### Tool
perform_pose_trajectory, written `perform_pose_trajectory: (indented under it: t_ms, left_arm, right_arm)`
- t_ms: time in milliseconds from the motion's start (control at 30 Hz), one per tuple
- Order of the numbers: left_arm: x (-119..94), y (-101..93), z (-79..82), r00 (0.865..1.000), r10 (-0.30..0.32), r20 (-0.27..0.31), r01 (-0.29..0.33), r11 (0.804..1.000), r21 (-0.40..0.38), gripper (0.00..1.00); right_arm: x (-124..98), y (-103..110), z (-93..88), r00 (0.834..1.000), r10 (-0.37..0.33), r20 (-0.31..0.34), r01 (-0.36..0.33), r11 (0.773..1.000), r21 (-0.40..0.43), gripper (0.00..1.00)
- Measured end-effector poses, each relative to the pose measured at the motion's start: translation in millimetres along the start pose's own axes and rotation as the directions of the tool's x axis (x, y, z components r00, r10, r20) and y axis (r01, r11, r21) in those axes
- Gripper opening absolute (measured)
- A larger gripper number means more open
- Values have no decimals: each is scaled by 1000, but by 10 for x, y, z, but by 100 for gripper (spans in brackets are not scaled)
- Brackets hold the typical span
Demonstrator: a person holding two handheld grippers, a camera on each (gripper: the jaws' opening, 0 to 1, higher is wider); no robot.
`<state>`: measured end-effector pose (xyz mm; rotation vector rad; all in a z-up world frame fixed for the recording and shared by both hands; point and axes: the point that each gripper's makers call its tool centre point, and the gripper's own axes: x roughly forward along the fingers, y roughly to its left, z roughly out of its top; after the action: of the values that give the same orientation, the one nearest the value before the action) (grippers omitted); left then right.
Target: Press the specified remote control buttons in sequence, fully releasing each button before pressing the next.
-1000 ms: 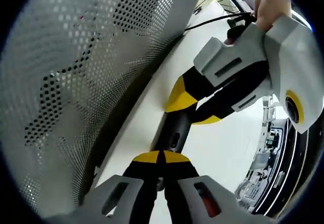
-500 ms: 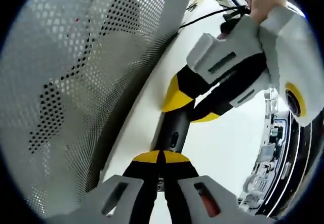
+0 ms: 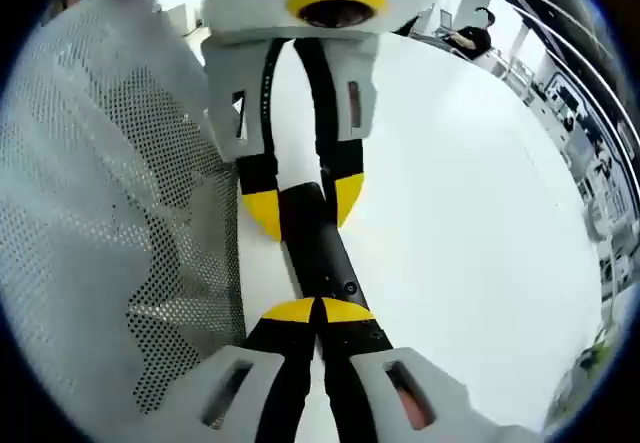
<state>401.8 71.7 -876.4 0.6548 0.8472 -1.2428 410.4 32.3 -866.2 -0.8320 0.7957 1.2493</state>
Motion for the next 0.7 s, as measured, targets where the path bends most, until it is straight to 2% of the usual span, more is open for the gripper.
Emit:
perform_pose_trajectory:
  t_ms: [100, 233, 367, 533, 700]
  left_arm:
    - [1, 1, 0, 1000, -1, 0, 1, 1000, 1, 25]
    - [1, 1, 0, 1000, -2, 1, 2, 1000, 0, 25]
    - [1, 1, -2, 1000, -2, 1, 2, 1000, 1, 25]
    - [1, 0, -3, 1000, -4, 1, 4, 1000, 1, 25]
    - [0, 0, -1, 1000, -5, 1, 5, 1000, 0, 25]
  right_arm:
    - [-19, -58, 32, 1000, -23, 3, 23, 999, -28, 0]
    - [-13, -80, 97, 1000, 5, 12, -5, 1000, -24, 0]
    - [55, -34, 56, 999, 39, -29, -40, 999, -31, 0]
    - [46, -47, 62, 998, 47, -47, -49, 997, -51, 0]
    - [67, -65, 65, 994, 66, -87, -68, 998, -13, 0]
